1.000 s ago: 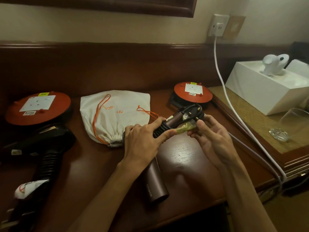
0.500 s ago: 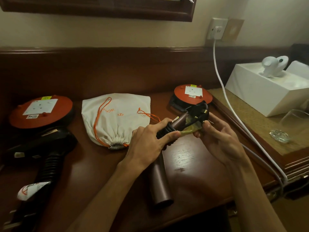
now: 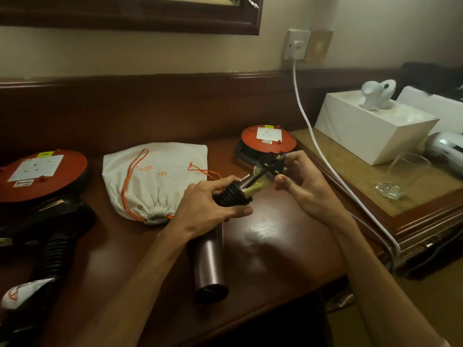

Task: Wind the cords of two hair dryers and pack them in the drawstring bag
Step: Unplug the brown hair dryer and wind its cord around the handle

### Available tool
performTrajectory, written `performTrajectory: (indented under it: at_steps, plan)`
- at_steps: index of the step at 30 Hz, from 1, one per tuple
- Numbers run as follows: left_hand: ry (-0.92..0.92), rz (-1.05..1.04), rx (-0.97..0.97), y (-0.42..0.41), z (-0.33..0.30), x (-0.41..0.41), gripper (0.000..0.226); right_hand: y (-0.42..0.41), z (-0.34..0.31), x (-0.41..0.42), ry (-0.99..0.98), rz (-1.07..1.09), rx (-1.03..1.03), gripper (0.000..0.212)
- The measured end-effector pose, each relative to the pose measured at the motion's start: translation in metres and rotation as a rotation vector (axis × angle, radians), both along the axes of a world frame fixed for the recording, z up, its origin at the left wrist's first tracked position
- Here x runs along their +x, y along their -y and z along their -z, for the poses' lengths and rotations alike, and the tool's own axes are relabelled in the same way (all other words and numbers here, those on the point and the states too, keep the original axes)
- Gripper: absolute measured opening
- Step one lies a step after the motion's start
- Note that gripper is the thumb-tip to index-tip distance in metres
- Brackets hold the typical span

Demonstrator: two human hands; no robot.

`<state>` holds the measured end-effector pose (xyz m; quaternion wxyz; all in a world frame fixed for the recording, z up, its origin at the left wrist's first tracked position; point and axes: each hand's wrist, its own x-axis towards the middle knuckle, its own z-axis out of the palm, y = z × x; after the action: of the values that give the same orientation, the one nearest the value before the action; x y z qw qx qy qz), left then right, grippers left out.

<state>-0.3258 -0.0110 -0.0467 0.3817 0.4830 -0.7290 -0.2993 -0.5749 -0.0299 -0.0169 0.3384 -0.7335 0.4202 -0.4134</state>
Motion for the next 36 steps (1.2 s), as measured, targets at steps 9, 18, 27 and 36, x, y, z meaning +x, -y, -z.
performTrajectory:
  at_steps: [9, 18, 27, 36]
  plan:
    - [0.335, -0.055, -0.085, 0.001, 0.006, -0.006, 0.071, -0.007, -0.019, -0.032, -0.302, -0.195, 0.244, 0.070]
    - [0.883, 0.033, -0.125, -0.008, -0.007, -0.031, 0.082, -0.012, 0.003, -0.030, -0.667, -0.123, 0.272, 0.052]
    - [0.529, -0.364, 0.228, -0.056, -0.005, 0.019, 0.114, -0.010, 0.026, -0.019, -0.744, -0.137, 0.339, 0.057]
    - [0.418, -0.336, 0.154, -0.065, 0.017, 0.004, 0.100, -0.018, 0.039, 0.035, -0.771, -0.266, 0.140, 0.084]
